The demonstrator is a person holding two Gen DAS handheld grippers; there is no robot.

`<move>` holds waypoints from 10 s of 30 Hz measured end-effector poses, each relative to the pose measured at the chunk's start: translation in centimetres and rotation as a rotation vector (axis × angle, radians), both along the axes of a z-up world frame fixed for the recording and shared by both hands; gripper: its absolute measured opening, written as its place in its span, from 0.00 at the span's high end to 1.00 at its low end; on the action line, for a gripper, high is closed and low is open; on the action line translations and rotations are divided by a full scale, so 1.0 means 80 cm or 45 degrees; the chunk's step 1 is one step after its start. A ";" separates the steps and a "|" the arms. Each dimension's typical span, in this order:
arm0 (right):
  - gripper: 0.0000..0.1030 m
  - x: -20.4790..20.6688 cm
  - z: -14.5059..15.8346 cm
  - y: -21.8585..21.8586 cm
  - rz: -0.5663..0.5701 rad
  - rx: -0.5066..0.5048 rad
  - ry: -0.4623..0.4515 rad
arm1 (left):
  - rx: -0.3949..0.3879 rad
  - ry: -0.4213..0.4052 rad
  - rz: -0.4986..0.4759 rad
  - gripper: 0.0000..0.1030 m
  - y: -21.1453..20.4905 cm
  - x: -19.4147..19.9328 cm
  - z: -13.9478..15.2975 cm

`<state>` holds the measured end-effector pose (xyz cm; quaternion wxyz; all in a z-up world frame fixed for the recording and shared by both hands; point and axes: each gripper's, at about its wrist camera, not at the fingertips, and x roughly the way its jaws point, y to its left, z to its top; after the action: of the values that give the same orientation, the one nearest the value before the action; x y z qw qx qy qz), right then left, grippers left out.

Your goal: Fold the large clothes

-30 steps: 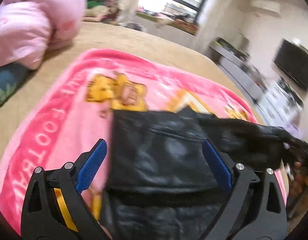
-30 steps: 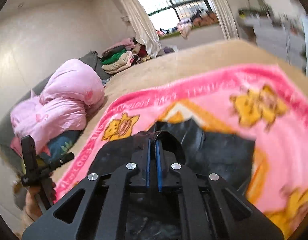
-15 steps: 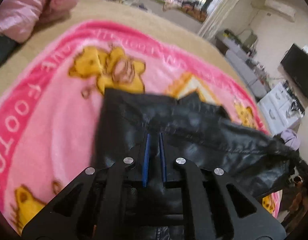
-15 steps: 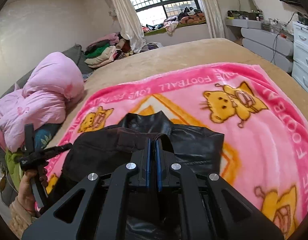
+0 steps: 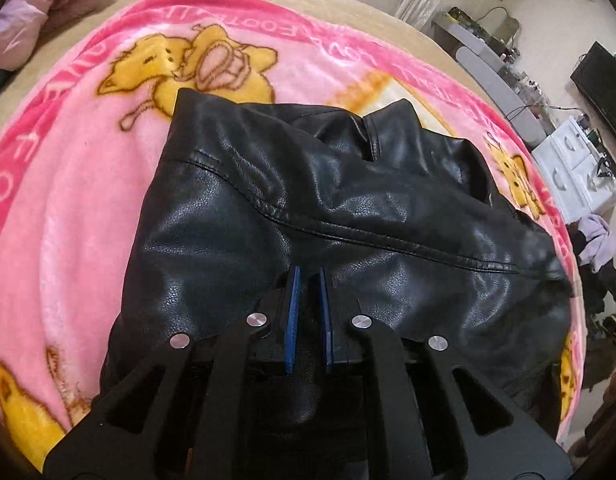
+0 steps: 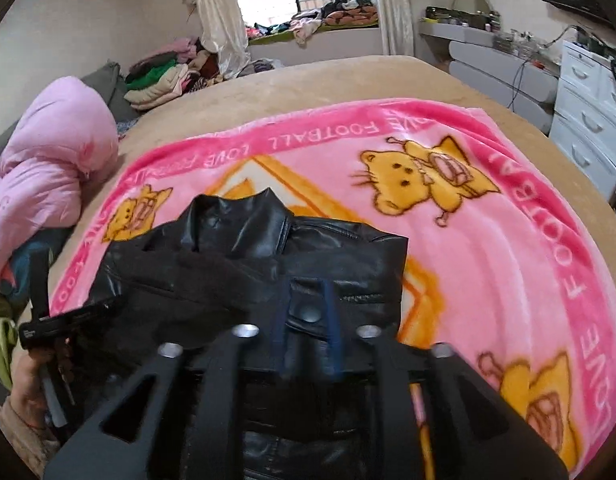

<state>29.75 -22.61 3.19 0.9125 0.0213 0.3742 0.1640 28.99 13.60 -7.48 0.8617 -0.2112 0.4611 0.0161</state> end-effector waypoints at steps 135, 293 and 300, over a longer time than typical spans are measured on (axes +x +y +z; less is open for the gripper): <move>0.06 -0.205 -0.010 0.054 0.071 -0.059 0.012 | 0.349 -0.260 -0.136 0.09 -0.040 -0.218 0.120; 0.92 0.072 -0.040 -0.044 -0.044 0.215 0.008 | -0.076 -0.273 0.288 0.84 0.052 0.002 0.095; 0.83 0.071 -0.045 -0.042 -0.012 0.235 0.010 | -0.121 -0.279 0.265 0.74 0.056 0.002 0.093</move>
<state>35.41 -25.98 -0.39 0.9059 0.1076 0.3610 0.1935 29.13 18.11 -0.01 0.8896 -0.2988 0.3402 0.0602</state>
